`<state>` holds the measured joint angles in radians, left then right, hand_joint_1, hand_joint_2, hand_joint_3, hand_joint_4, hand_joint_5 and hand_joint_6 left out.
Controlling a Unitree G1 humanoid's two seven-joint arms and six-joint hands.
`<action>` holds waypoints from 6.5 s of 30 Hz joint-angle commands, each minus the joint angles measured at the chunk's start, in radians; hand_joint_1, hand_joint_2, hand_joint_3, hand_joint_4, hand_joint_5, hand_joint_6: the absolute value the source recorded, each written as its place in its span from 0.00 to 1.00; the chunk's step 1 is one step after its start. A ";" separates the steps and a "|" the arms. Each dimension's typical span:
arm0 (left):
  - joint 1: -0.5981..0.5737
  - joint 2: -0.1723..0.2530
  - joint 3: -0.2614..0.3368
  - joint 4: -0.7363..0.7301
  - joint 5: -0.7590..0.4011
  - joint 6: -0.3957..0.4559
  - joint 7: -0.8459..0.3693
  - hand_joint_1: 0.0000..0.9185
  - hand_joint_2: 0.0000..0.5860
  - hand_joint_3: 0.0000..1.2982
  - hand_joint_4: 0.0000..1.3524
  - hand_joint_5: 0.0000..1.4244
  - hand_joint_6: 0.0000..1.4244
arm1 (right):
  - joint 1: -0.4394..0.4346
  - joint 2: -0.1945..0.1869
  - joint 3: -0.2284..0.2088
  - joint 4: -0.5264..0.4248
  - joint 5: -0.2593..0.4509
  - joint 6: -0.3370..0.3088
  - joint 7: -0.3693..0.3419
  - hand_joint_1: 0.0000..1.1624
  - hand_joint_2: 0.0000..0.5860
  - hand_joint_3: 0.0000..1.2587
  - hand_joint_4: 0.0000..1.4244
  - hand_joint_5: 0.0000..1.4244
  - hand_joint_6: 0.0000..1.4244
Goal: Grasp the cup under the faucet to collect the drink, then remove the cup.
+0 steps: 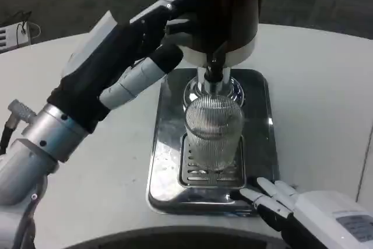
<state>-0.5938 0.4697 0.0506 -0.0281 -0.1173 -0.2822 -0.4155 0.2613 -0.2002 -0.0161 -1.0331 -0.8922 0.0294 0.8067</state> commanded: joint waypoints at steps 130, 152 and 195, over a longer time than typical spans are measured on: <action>-0.202 0.131 -0.242 0.188 0.254 -0.084 -0.250 0.00 0.00 0.00 0.00 0.00 0.07 | -0.452 0.163 0.150 0.685 0.453 0.291 -0.761 0.67 0.38 0.00 0.00 0.03 0.02; -0.149 0.135 -0.182 0.081 0.220 -0.017 -0.236 0.00 0.00 0.00 0.00 0.00 0.07 | -0.512 0.165 0.167 0.746 0.480 0.286 -0.779 0.67 0.38 0.00 0.00 0.03 0.03; 0.278 0.160 0.128 -0.029 0.109 -0.078 -0.092 0.00 0.01 0.00 0.00 0.02 0.09 | -0.599 0.181 0.190 0.875 0.513 0.256 -0.825 0.67 0.38 0.00 0.00 0.03 0.03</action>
<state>-0.3607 0.6109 0.1563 -0.0363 -0.0252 -0.3683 -0.5241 -0.3214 -0.0303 0.1667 -0.1838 -0.3892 0.3034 -0.0096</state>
